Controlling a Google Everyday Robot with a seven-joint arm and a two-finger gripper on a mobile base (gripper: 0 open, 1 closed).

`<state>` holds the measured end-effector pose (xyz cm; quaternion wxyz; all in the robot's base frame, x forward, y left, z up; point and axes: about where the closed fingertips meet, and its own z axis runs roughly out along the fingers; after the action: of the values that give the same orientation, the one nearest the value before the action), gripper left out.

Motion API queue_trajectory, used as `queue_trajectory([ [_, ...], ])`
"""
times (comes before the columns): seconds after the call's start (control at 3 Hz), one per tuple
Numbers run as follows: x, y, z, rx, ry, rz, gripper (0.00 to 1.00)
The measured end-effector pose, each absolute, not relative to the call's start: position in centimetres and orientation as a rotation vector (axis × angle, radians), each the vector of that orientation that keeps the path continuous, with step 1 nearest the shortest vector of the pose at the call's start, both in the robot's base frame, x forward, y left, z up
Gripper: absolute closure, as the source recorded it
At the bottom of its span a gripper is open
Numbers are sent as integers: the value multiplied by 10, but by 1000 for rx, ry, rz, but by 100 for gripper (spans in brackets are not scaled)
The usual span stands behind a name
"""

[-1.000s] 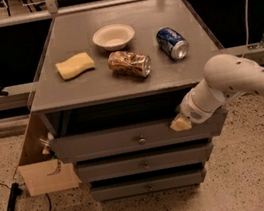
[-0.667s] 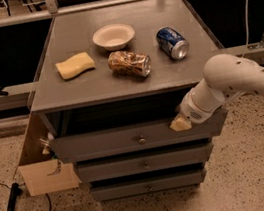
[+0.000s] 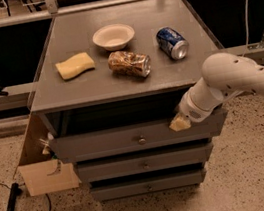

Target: Open top drawer

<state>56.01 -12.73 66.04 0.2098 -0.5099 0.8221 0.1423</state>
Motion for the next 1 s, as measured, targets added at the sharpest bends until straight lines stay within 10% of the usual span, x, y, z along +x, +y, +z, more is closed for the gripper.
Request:
queue_trajectory([
  [0.33,555,-128,656,-1416,2293,418,13],
  [0.67,552,-126,654,-1413,2289,434,13],
  [1.0,535,-134,643,-1393,2317,460,38],
])
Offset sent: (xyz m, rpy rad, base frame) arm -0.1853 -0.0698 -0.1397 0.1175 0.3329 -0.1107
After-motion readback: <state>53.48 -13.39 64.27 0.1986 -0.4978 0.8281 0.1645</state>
